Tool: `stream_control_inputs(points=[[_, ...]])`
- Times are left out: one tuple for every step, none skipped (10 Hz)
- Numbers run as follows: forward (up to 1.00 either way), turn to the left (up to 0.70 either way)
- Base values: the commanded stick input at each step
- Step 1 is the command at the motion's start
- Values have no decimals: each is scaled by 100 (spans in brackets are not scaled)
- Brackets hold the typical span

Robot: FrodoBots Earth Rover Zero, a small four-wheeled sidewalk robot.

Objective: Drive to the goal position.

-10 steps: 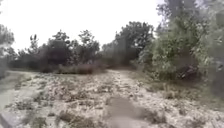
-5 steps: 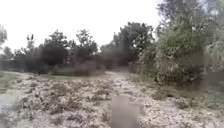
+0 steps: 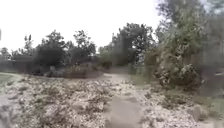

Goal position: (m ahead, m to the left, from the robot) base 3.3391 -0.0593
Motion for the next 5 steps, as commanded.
stream_control_inputs(points=[[70, 0], [70, 0], [70, 0], [70, 0], [70, 0]])
